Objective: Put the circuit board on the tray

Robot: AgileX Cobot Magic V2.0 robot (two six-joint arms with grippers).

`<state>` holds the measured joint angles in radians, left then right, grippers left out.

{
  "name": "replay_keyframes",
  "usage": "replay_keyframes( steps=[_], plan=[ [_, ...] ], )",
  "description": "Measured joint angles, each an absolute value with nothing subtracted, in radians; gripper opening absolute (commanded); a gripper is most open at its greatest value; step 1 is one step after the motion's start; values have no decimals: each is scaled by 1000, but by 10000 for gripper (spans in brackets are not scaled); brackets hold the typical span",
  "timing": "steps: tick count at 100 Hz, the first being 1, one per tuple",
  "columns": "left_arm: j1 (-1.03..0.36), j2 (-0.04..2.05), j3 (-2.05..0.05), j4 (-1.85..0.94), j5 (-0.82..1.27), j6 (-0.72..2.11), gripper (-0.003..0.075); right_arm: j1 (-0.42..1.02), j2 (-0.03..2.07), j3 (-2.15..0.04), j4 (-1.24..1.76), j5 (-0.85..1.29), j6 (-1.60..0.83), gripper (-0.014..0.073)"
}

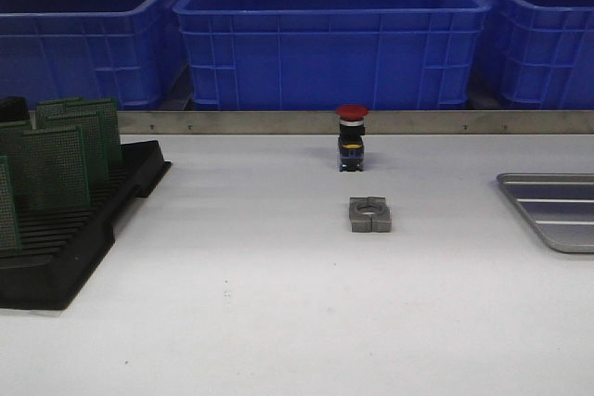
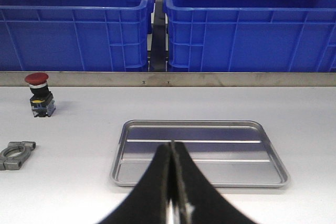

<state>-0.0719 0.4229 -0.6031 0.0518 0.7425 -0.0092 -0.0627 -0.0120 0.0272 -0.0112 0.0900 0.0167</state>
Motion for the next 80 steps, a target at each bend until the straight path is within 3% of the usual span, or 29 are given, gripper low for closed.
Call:
replay_keyframes(
  steps=[5,12,24,31,52,80],
  plan=[
    [-72,496,-647,52,766,-9,4,-63,-12,27,-11,90,17,-61],
    [-72,587,-701,52,801,0,91,-63,-12,27,-11,90,17,-61],
    [-72,737,-790,30,840,67,332,-63,-12,27,-11,90,17,-61],
    [-72,817,-840,0,857,146,427,-63,-12,27,-11,90,17,-61],
    [-72,1051,-989,-99,933,496,439,-63,-12,27,-11,90,17,-61],
    [-72,1309,-1102,-238,1032,1239,439,-63,-12,27,-11,90,17,-61]
  ],
)
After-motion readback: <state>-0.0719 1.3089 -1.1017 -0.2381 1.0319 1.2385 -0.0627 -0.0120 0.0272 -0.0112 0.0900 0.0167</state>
